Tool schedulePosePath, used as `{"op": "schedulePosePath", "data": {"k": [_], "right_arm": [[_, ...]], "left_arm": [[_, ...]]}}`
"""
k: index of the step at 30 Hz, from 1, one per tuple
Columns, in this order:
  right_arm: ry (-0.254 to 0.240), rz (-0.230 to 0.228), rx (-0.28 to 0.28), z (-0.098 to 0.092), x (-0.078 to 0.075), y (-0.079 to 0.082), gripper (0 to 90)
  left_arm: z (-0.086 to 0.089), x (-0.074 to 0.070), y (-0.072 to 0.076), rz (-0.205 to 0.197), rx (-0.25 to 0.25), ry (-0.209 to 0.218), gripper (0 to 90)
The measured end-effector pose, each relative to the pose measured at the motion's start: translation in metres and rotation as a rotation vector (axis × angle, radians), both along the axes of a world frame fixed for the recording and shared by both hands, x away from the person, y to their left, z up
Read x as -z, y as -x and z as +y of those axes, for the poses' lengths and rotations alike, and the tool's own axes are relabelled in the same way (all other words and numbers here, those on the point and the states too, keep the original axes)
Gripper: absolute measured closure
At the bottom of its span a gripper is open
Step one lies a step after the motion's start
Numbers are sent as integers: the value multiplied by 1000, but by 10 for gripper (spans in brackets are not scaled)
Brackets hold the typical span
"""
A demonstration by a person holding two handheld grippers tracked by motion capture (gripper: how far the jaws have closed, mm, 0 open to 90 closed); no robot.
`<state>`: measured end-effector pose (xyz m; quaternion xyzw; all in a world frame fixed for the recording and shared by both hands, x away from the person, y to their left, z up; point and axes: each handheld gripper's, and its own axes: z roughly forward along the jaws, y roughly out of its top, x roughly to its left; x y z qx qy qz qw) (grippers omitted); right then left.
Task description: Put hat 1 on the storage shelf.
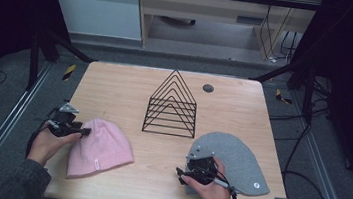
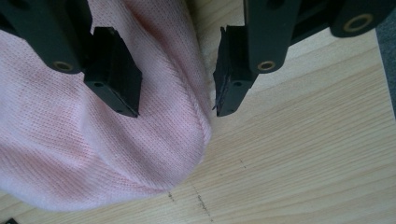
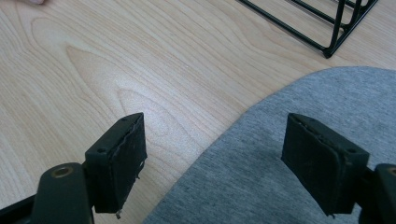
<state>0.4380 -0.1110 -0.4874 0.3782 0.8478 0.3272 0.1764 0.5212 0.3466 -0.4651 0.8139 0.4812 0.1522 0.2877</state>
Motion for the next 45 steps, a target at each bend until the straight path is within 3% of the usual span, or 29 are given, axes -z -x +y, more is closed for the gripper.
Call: {"op": "schedulePosePath", "data": {"k": [5,10,13,19,24,30,31,39,45], "right_arm": [[-1,-6,3,-1,-1,0,214],[-5,-5,3,-2,-1,-1,212],[-3,-9,3,-2,-2,-1,212],[1,-8,10,-3,-2,-2,210],[-2,-13,15,-3,-3,-2,210],[5,-18,17,-4,-3,-2,213],[5,-18,17,-4,-3,-2,213],[1,-29,26,-4,-4,-2,214],[-8,-45,25,-6,-6,-2,218]], "left_arm": [[-2,2,-1,17,13,2,575],[-6,4,-1,50,25,-18,710],[-7,4,-1,52,19,-14,788],[-6,1,1,43,15,-2,832],[-11,-11,7,-1,26,-1,838],[-21,-31,17,-96,56,-16,844],[-21,-31,17,-96,56,-16,845],[-41,-69,34,-220,119,-49,846],[-50,-88,41,-272,147,-67,847]]}}
